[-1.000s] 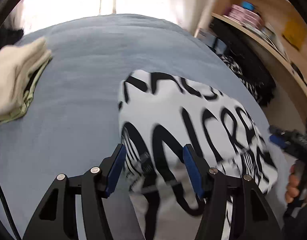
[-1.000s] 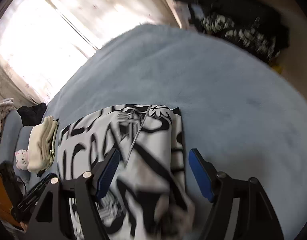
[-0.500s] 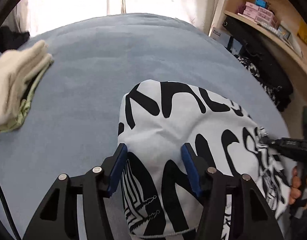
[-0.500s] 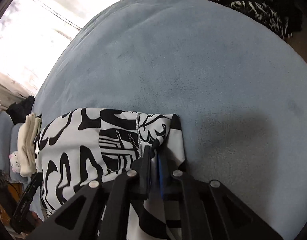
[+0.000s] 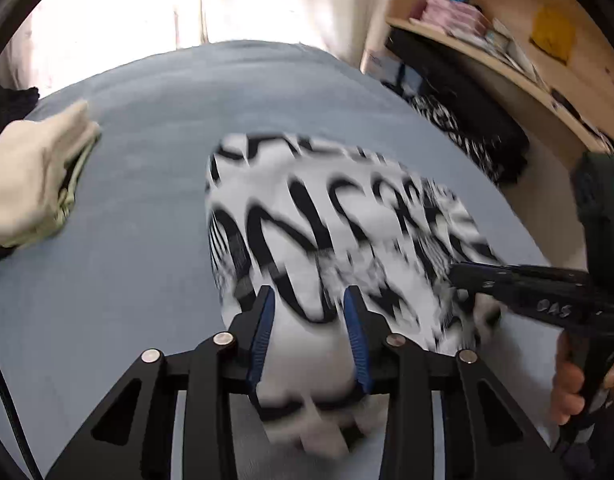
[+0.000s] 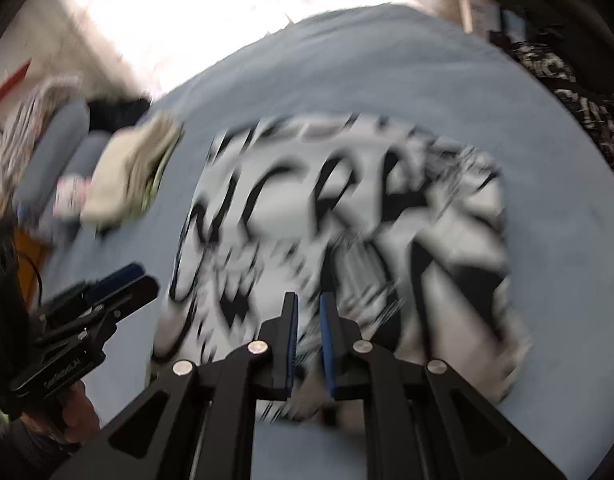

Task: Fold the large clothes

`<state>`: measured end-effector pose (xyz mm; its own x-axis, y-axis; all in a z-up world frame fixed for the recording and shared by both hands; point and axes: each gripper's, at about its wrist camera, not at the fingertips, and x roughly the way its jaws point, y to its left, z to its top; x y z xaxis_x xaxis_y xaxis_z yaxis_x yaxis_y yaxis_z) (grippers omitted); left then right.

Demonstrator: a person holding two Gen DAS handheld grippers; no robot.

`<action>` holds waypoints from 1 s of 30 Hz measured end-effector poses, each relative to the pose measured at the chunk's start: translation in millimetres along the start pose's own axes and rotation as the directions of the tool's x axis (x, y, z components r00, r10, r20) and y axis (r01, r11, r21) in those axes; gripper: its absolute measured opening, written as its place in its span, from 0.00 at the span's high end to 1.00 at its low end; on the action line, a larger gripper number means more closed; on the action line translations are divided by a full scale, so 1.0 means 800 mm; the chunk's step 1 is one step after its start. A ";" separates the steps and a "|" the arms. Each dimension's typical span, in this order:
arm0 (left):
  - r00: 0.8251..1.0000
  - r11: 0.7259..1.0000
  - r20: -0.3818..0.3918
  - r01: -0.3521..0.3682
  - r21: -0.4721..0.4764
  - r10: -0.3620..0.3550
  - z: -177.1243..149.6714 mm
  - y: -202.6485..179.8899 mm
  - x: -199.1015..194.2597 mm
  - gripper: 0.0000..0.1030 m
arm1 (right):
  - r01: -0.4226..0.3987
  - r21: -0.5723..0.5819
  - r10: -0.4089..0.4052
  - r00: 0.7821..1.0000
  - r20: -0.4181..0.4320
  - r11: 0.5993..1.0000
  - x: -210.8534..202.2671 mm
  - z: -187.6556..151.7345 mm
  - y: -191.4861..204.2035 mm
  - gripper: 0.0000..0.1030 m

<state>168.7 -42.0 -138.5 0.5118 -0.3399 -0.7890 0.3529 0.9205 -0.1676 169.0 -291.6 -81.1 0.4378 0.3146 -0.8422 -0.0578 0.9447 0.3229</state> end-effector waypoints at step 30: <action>0.992 0.982 -0.111 -0.072 -0.176 0.053 -0.056 0.027 -0.006 0.57 | 0.252 0.132 -0.251 0.968 -0.028 0.959 -0.010 -0.054 -0.055 0.90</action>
<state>139.1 -11.7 -164.8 0.4399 -0.2673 -0.8574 0.1721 0.9621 -0.2116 129.4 -331.7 -107.3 0.4134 0.0699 -0.9079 0.1731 0.9728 0.1538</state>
